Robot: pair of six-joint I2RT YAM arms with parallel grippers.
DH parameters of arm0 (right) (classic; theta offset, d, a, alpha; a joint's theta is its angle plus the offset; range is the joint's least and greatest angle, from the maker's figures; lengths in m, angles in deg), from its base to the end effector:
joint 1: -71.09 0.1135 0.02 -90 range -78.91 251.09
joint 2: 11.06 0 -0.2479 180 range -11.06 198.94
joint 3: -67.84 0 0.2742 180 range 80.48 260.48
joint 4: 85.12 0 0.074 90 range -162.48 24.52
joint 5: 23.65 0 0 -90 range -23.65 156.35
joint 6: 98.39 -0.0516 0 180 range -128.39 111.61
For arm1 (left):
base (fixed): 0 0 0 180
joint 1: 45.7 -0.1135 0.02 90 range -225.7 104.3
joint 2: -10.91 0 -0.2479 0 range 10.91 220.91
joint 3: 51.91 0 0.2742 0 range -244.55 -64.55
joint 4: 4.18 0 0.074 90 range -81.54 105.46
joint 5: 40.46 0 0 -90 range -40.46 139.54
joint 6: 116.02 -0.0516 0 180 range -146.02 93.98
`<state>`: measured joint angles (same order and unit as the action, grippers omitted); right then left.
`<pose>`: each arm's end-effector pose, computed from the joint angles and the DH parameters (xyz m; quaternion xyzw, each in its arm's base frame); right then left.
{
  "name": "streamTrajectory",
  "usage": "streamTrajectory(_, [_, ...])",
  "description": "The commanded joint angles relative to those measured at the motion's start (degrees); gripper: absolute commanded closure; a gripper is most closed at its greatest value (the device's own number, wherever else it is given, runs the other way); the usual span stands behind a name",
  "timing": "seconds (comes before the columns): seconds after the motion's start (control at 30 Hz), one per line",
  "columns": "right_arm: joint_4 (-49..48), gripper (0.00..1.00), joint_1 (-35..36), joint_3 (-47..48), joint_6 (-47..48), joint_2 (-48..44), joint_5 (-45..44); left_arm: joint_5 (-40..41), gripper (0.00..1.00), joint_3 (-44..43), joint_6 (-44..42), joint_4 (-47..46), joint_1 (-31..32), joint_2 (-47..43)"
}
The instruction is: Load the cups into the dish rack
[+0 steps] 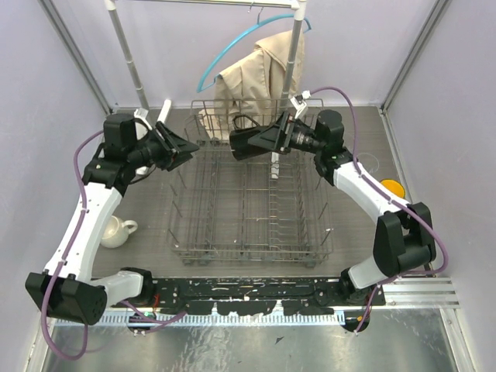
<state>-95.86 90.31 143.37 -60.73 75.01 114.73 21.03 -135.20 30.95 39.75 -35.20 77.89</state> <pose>0.3469 0.1618 0.3110 -0.0947 0.6999 0.6124 0.3551 0.2826 -0.0774 0.3633 -0.2099 0.8122 -0.4539 0.3004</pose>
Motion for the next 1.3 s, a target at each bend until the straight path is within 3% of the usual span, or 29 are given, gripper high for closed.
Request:
streamTrajectory(0.0, [7.66, 0.88, -3.61, 3.58, 10.10, -3.95, 0.94, 5.92, 0.50, -2.04, -9.87, 7.23, -0.04, 1.03])
streamTrajectory(0.33, [28.54, 0.90, -8.17, 10.24, 26.92, -2.74, -3.83, 8.93, 0.50, 4.17, -16.09, 5.42, -0.12, 0.63])
streamTrajectory(0.67, [47.45, 0.91, -8.36, 20.23, 41.63, -0.99, -16.06, 6.61, 0.49, 8.80, -18.93, 0.91, -0.76, 1.41])
streamTrajectory(1.27, [59.11, 0.94, -8.34, 20.88, 52.36, -3.53, -33.25, 1.09, 0.49, 10.16, -21.56, -5.73, -4.38, 5.31])
